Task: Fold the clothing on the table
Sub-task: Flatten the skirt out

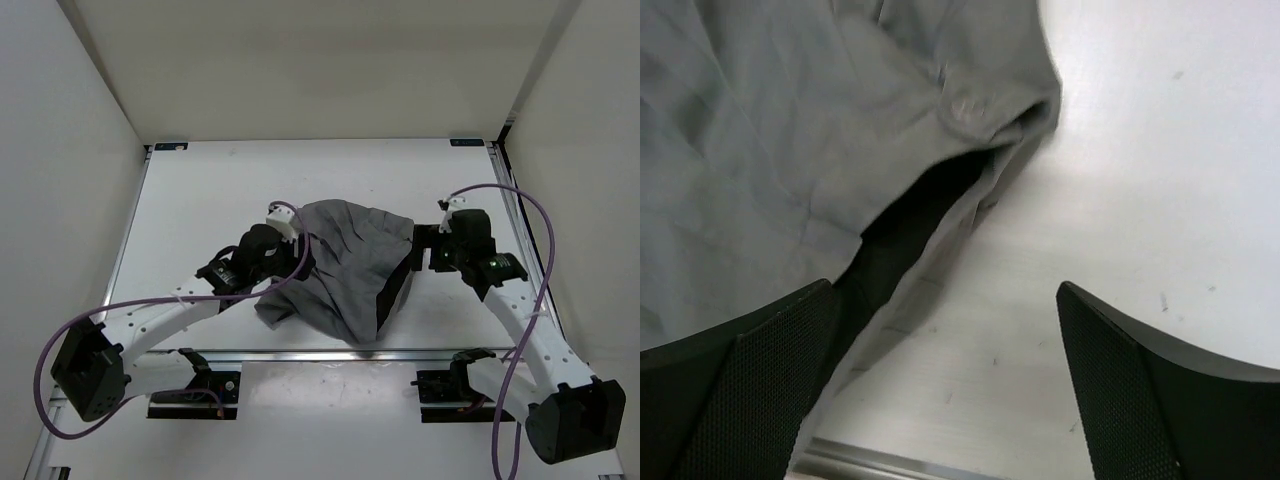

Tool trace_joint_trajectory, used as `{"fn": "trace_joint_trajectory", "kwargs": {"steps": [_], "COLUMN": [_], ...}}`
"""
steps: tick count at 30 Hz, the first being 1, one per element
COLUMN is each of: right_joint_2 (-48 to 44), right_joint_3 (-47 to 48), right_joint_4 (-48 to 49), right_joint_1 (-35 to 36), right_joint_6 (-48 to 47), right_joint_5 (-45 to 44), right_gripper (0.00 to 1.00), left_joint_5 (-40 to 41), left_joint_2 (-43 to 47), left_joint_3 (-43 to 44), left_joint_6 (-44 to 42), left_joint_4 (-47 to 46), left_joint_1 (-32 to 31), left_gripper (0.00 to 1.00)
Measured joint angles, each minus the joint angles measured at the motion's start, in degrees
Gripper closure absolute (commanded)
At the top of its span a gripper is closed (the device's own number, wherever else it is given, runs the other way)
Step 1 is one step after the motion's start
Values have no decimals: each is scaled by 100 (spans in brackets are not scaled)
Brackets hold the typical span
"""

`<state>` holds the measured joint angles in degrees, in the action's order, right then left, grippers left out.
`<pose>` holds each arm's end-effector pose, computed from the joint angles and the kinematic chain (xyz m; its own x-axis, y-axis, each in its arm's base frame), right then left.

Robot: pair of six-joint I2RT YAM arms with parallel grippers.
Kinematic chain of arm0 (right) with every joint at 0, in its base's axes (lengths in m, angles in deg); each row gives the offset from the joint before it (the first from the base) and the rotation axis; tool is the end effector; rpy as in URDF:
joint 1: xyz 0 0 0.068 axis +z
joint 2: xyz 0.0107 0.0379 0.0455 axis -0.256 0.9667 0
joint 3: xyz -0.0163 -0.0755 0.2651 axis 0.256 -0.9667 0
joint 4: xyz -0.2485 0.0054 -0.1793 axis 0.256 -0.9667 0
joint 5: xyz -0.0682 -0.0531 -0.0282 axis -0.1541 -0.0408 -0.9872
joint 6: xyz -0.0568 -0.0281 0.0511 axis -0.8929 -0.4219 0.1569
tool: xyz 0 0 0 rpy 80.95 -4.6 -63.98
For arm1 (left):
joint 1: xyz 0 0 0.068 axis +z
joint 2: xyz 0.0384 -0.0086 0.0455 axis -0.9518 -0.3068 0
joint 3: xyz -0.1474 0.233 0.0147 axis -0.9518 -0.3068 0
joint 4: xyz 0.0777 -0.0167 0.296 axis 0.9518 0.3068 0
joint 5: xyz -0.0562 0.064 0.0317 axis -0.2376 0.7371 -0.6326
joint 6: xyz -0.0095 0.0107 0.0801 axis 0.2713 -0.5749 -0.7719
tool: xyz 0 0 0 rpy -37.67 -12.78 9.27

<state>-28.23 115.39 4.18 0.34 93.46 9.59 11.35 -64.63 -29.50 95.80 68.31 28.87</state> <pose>0.2616 0.0701 0.2376 -0.6715 -0.0062 -0.7410 -0.1403 0.9829 0.1189 0.2473 -0.2214 0.2212 -0.5868 0.0758 -0.8062 0.4324 0.8711 -0.2328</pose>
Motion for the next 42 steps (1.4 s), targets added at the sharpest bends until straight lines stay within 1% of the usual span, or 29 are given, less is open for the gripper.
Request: {"fn": "trace_joint_trajectory", "kwargs": {"steps": [2,4,6,7,10,14,16,17,18,20,21,22,23,24,25,27,29,34,36,39,40,42], "right_joint_2": [140,297,481,592,903,1285,1482,1587,1705,1937,2035,2116,2179,2216,2227,2205,2118,1604,1294,809,660,444], "right_joint_3": [245,407,496,527,577,584,584,584,592,592,592,592,592,592,595,638,750,1567,1873,2090,2120,2124], "right_joint_4": [35,48,52,48,37,57,103,133,168,254,299,356,424,483,514,529,549,581,769,1001,1054,1130], "right_joint_1": [-24,-87,-101,-92,-42,-90,-153,-188,-240,-409,-527,-647,-739,-811,-822,-684,-317,1056,1663,2380,2470,2378], "right_joint_6": [-46,-79,-114,-127,-173,-203,-201,-192,-164,-116,-94,-70,-55,-48,-4,2,-13,-214,-332,-466,-487,-503], "right_joint_5": [-90,-133,-225,-306,-501,-533,-535,-529,-507,-289,-122,66,249,385,468,542,520,501,315,39,7,-74], "right_gripper": [8,11,14,15,20,28,36,37,41,49,51,61,82,93,100,100,100,100,100,100,100,99], "left_joint_5": [-57,-136,-168,-173,-186,-267,-367,-413,-442,-481,-498,-514,-525,-549,-566,-599,-634,-721,-726,-728,-730,-732], "left_joint_2": [177,251,249,243,236,190,186,188,188,188,188,190,190,192,199,208,210,210,210,210,210,210], "left_joint_3": [-234,-380,-457,-481,-557,-691,-841,-918,-975,-1054,-1075,-1099,-1115,-1130,-1141,-1158,-1176,-1193,-1198,-1213,-1217,-1220], "left_joint_6": [44,74,111,133,195,295,372,409,439,494,511,527,544,553,564,595,619,678,704,726,730,750], "left_joint_4": [-94,-144,-164,-166,-212,-374,-507,-555,-570,-603,-623,-662,-691,-750,-802,-909,-984,-1084,-1119,-1115,-1115,-1115], "left_joint_1": [-9,-13,-35,-44,-166,-354,-393,-396,-396,-404,-407,-407,-407,-413,-426,-474,-531,-614,-621,-621,-616,-610], "left_gripper": [27,28,31,33,35,37,39,39,40,40,40,41,41,41,42,44,46,49,48,49,49,50]}}
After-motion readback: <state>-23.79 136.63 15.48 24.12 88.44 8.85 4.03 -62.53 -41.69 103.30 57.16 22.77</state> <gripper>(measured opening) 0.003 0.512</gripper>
